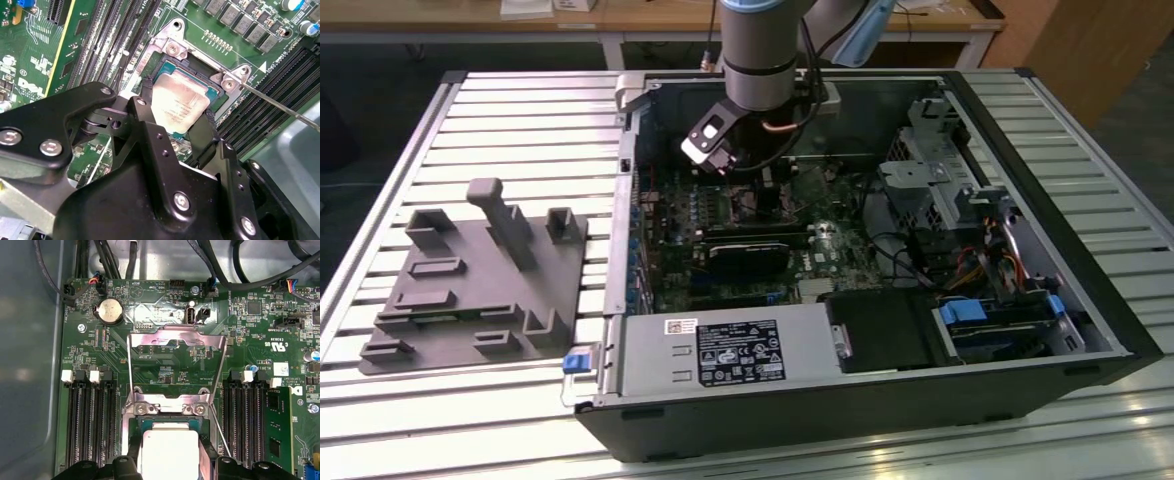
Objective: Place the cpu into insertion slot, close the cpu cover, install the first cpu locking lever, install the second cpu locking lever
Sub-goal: 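Place the cpu into insertion slot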
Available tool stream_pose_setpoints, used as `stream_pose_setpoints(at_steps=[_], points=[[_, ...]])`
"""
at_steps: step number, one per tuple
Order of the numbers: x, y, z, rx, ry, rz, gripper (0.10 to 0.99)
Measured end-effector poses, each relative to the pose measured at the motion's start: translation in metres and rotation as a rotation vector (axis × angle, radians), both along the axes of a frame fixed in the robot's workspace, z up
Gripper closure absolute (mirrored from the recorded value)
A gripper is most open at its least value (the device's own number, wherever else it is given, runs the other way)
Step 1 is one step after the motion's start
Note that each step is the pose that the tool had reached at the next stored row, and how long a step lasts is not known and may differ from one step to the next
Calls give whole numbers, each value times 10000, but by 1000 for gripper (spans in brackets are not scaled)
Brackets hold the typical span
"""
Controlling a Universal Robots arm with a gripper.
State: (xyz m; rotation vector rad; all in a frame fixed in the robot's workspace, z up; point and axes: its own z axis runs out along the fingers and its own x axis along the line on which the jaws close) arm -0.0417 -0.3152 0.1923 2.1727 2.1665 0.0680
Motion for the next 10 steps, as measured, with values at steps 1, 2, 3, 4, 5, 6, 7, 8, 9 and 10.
stream_pose_setpoints(at_steps=[1,2,3,4,5,6,7,8,9,10], points=[[0,0,-3,0,0,0,549],[0,0,-6,0,-1,0,549],[0,0,-7,1,-2,0,549],[1,1,-8,4,-3,0,549],[1,1,-8,5,-4,0,549],[1,1,-8,5,-4,0,549],[1,1,-8,4,-4,0,549],[1,1,-8,4,-4,0,549],[1,1,-9,5,-5,0,549],[3,3,-13,17,-16,0,549]])
